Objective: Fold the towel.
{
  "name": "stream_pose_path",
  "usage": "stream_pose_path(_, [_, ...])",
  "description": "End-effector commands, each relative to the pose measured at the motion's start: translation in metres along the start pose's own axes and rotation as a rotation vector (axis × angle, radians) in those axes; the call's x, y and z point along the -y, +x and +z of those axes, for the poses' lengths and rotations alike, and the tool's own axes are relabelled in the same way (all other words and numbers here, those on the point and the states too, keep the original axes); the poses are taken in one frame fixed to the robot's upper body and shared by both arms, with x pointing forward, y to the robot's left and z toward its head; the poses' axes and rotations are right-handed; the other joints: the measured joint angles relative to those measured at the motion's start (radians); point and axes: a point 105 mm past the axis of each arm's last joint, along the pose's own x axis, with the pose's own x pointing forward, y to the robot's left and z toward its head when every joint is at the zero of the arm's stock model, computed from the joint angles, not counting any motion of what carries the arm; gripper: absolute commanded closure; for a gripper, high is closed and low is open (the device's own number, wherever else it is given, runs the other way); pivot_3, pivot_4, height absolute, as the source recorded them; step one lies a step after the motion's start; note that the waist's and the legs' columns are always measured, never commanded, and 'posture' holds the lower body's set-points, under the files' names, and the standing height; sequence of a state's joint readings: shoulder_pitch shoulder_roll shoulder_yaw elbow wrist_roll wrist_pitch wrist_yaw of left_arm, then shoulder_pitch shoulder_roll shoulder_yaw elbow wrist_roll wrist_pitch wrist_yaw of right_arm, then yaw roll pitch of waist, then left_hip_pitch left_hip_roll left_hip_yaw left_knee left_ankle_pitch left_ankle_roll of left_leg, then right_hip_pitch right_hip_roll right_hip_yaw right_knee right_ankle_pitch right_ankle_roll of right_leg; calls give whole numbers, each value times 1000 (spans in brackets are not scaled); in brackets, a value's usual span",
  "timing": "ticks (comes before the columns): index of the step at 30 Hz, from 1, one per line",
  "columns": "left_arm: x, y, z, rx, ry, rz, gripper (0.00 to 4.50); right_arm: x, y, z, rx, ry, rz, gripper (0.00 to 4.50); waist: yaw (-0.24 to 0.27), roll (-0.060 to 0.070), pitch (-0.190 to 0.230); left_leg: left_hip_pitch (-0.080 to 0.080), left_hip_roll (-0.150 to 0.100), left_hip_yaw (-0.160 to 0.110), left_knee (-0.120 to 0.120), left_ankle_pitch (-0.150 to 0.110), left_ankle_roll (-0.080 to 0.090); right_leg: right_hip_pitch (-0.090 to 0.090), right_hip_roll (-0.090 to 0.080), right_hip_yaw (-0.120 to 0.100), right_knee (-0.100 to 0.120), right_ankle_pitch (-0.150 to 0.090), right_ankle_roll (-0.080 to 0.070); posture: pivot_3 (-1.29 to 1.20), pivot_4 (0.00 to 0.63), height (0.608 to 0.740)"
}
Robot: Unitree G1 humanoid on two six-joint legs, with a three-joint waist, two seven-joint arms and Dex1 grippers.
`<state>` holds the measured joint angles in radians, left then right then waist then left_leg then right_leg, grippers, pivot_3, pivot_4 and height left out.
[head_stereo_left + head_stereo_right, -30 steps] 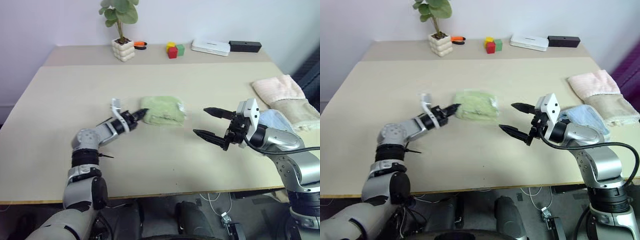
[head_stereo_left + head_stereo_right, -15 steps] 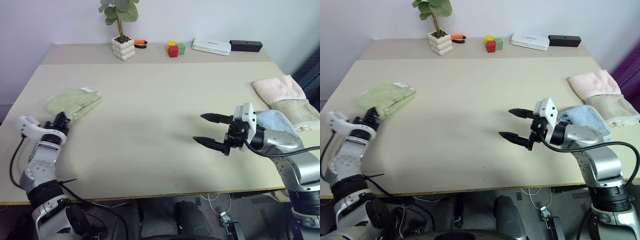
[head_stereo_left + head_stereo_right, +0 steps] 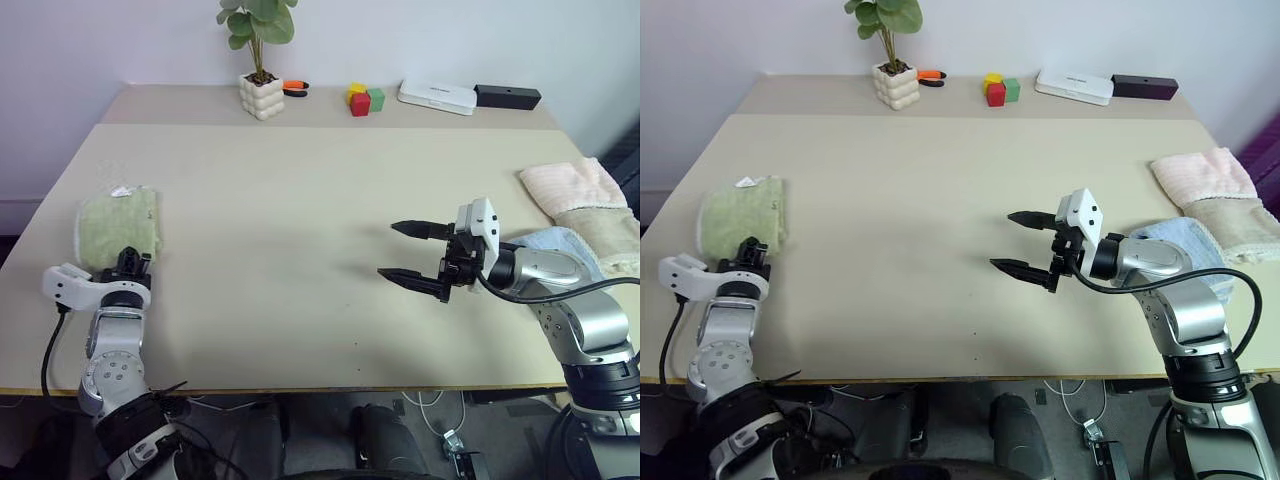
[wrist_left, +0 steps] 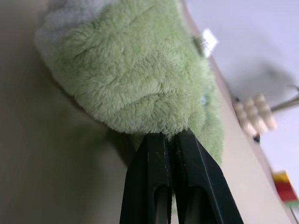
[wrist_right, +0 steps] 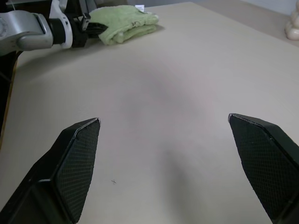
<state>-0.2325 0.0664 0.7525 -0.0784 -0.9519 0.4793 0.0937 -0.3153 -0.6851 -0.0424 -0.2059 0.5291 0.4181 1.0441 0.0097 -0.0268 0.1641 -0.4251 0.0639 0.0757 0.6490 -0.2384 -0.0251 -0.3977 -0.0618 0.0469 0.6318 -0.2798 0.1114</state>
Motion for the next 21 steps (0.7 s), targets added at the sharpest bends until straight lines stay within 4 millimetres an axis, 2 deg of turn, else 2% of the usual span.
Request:
stream_pose_path(1, [29, -2, -10, -84, 2, -129, 4482, 1, -6, 9, 28, -29, -15, 0, 2, 0, 0, 0, 0, 0, 0, 0, 0, 0, 0, 0, 0, 0, 0, 0, 150, 735])
stream_pose_path(4, [45, -8, -33, -224, -9, -207, 4482, 5, -18, 7, 12, -37, -42, 0, 3, 0, 0, 0, 0, 0, 1, 0, 0, 0, 0, 0, 0, 0, 0, 0, 150, 735])
stream_pose_path(10, [58, -27, -56, -393, 7, -294, 4482, 8, -27, 4, -5, -46, -72, 0, -6, 0, 0, 0, 0, 0, 0, 0, 0, 0, 0, 0, 0, 0, 0, 0, 150, 735])
stream_pose_path(16, [44, -26, -55, -403, 83, -218, 4482, 17, -33, 10, 26, -41, -116, 0, -8, 0, 0, 0, 0, 0, -1, 0, 0, 0, 0, 0, 0, 0, 0, 0, 150, 735])
stream_pose_path(21, [48, -23, -55, -391, 66, -228, 4482, 15, -36, 17, 97, -3, -100, 0, -3, 0, 0, 0, 0, 0, 0, 0, 0, 0, 0, 0, -1, 0, -1, 0, 150, 735])
